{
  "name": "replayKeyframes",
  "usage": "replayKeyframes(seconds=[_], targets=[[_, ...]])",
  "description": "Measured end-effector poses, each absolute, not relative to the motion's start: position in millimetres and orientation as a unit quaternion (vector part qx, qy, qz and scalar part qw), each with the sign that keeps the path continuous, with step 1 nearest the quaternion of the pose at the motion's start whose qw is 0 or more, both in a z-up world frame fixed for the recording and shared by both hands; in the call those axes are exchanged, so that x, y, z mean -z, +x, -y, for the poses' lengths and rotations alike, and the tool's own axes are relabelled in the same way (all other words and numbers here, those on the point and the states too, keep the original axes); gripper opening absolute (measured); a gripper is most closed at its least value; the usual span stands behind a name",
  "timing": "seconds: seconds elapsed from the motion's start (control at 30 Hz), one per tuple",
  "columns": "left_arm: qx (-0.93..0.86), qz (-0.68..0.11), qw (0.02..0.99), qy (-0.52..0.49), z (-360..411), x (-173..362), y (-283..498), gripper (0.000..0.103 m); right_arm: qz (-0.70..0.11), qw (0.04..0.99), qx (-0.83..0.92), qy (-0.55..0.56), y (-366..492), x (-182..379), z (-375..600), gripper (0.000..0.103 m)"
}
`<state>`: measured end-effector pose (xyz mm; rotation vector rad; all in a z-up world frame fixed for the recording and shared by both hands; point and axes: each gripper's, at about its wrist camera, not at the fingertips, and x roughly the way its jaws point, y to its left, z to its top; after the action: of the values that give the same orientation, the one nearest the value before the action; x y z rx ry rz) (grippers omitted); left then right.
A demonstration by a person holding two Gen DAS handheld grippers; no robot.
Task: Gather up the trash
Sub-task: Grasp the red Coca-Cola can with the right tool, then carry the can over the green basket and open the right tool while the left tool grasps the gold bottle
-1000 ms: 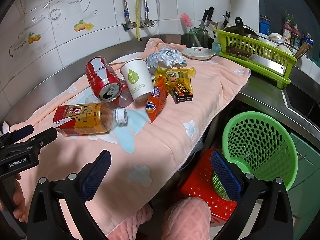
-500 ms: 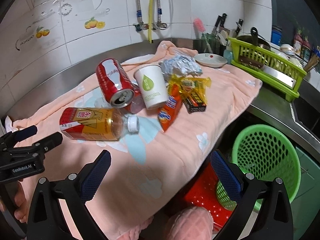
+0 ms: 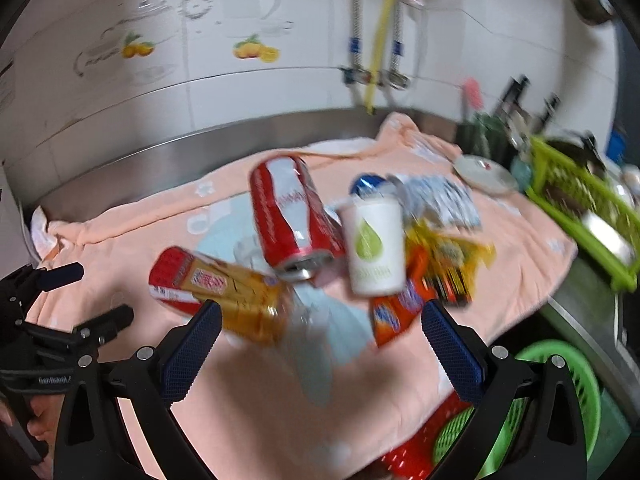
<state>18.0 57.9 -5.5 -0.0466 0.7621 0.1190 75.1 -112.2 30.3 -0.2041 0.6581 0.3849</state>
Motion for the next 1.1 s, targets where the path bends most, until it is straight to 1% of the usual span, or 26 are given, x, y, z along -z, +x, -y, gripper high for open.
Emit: replayKeyframes(seconds=[0.23, 0.5, 0.87, 0.93, 0.97, 1.0, 1.03, 1.1], targets=[[-0.059, -0.377, 0.924, -0.012, -63.7, 7.3, 22.7, 0.098, -0.341, 0.902, -0.218, -0.15, 126.7, -35.5, 82.1, 0.096], [-0.03, -0.378, 0.925, 0.029, -61.2, 4.1, 33.2, 0.098, -0.365, 0.88, -0.226, -0.202, 172.6, -29.5, 52.9, 0.096], [0.06, -0.379, 0.921, 0.069, -52.5, 3.7, 48.6, 0.098, -0.408, 0.857, -0.224, -0.221, 215.3, -9.1, 34.1, 0.095], [0.081, -0.376, 0.92, 0.078, -49.6, 4.7, 51.8, 0.098, -0.417, 0.853, -0.224, -0.219, 220.3, -5.0, 34.7, 0.09], [0.084, -0.378, 0.919, 0.082, -48.5, 6.0, 53.4, 0.098, -0.427, 0.849, -0.228, -0.211, 223.7, -2.5, 35.9, 0.083], [0.086, -0.38, 0.917, 0.087, -48.2, 7.1, 55.5, 0.098, -0.433, 0.847, -0.227, -0.207, 225.2, -1.0, 36.2, 0.078], [0.091, -0.381, 0.916, 0.091, -47.5, 8.1, 57.0, 0.098, -0.438, 0.846, -0.225, -0.205, 227.0, 1.0, 36.7, 0.077], [0.1, -0.38, 0.914, 0.099, -46.4, 8.9, 59.8, 0.098, -0.439, 0.846, -0.224, -0.205, 228.5, 2.8, 37.6, 0.071]])
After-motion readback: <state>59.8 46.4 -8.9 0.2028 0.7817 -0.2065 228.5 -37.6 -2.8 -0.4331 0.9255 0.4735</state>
